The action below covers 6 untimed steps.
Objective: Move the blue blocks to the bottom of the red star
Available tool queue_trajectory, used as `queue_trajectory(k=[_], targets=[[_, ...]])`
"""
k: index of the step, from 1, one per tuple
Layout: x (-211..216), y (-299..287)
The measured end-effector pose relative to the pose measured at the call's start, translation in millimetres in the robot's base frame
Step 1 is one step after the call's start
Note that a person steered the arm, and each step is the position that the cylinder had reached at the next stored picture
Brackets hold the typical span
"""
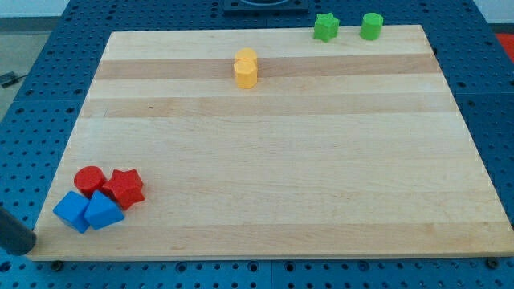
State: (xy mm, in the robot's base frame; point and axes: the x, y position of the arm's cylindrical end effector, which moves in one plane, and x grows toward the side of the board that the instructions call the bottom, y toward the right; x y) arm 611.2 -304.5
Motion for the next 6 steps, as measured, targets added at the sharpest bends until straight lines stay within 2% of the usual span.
queue_trajectory(k=[4,6], targets=[[-38,3],[-38,50]])
